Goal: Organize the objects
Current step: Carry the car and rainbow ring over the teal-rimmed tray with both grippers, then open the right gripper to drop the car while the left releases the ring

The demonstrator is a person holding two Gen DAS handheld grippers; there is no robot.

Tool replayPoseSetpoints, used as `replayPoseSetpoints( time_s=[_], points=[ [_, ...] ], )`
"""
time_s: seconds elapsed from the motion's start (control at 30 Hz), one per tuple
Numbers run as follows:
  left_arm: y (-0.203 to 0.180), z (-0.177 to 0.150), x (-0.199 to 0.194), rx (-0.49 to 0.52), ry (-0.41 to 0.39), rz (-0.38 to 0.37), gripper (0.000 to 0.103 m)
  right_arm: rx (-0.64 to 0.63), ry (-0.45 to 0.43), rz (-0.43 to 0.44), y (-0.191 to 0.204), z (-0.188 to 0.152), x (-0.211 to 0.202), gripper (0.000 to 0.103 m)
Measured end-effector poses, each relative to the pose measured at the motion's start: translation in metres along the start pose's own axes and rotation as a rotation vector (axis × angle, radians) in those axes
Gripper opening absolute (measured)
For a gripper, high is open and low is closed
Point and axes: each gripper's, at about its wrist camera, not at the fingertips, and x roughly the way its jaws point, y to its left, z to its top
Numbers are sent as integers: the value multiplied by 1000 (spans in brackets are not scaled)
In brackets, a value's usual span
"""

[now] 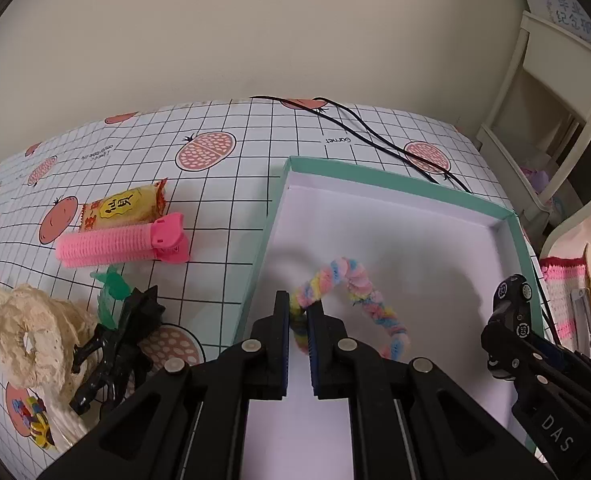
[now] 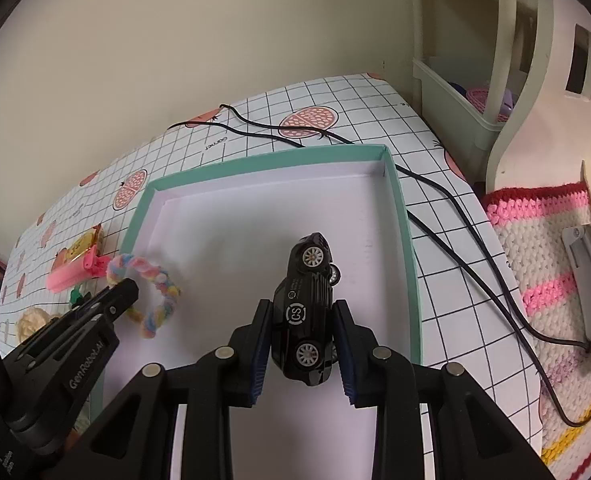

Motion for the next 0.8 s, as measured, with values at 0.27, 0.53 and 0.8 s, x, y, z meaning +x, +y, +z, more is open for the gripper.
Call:
replayPoseSetpoints(
  time_s=[0.27, 0.53, 0.8],
  points=[
    [-5, 0, -11, 1, 0, -22, 9, -24, -8, 7, 4, -2, -11, 32],
    [2, -1, -35, -32, -24, -23, 12, -30, -34, 15, 9, -4, -37, 32],
    [23, -15, -55, -79, -26, 1, 47, -6, -41, 15, 12, -18, -52, 61]
  ],
)
